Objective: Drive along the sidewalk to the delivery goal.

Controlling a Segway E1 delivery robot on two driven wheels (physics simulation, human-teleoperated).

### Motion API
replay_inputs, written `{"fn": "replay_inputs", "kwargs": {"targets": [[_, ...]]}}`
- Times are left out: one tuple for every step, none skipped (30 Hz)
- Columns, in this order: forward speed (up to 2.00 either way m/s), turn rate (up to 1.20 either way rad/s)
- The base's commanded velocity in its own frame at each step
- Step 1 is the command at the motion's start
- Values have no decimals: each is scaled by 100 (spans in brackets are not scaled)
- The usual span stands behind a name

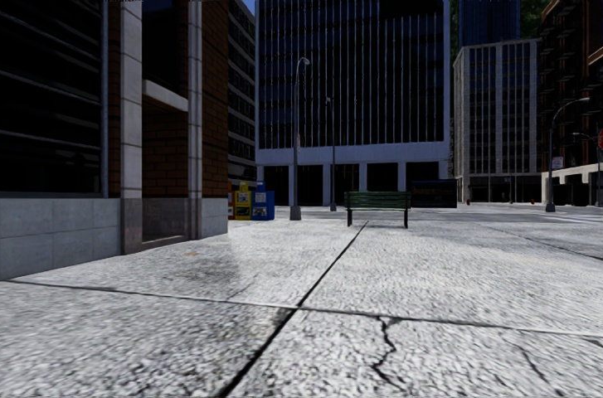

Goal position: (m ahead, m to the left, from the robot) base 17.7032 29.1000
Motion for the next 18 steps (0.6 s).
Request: {"fn": "replay_inputs", "kwargs": {"targets": [[200,0],[200,0],[200,0],[200,0],[200,0],[200,0],[200,0],[200,0],[200,0],[200,0],[200,0],[200,0],[200,0],[200,0],[200,0],[200,0],[200,0],[200,0]]}}
